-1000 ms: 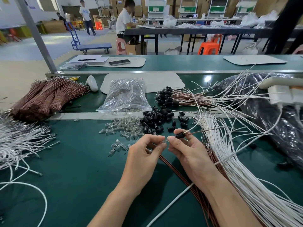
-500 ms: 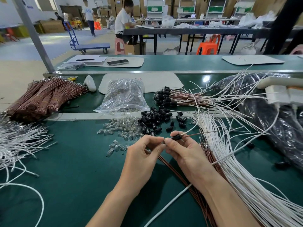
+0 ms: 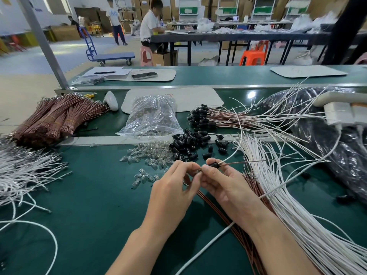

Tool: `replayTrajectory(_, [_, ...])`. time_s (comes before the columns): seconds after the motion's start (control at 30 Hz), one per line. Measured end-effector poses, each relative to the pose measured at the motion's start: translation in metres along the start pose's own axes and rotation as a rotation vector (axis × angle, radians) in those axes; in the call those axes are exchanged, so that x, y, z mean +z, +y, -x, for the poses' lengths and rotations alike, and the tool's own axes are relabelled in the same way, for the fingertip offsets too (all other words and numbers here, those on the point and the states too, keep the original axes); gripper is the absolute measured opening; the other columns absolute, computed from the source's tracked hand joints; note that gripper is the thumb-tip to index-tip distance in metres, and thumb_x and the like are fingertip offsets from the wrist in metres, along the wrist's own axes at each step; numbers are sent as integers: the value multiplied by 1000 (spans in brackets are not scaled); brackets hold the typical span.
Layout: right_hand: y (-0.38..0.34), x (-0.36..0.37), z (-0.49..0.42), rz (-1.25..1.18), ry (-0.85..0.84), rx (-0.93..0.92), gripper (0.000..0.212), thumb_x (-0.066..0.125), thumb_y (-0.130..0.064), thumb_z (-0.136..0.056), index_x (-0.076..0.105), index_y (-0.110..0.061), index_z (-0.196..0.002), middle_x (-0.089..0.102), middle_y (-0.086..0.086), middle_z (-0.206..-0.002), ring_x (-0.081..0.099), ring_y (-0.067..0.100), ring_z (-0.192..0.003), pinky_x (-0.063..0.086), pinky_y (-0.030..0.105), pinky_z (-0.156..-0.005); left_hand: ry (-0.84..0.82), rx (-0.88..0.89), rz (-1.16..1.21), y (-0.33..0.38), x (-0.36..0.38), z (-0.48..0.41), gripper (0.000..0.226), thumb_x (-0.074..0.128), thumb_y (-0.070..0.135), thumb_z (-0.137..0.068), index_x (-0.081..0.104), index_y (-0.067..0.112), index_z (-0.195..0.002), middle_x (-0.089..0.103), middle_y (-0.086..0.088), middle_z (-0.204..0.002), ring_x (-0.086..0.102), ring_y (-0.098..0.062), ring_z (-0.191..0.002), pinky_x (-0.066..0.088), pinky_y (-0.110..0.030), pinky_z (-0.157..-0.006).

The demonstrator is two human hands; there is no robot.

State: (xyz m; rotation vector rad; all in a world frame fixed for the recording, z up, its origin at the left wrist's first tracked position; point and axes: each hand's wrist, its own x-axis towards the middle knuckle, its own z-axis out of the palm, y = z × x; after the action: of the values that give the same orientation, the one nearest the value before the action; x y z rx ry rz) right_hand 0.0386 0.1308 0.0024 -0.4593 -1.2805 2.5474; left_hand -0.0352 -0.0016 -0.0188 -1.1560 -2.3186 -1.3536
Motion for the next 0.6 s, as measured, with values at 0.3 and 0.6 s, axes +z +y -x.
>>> replayTrajectory(0.3, [3, 0, 0, 51, 51, -30, 41, 76, -14, -71, 62, -10, -110, 65, 5, -74, 62, 11, -65, 56, 21, -62, -4, 64, -32, 2, -3, -1, 6, 64, 29, -96, 65, 27, -102, 59, 16, -93, 58, 1, -77, 49, -21, -61])
replayTrajectory(0.6, [6, -3, -4, 87, 87, -71, 31, 73, -8, -81, 62, -10, -110, 63, 2, -67, 59, 10, -61, 54, 20, -60, -9, 45, -47, 0, -1, 1, 10, 65, 36, -94, 63, 35, -105, 59, 20, -97, 59, 1, -81, 49, -23, -63])
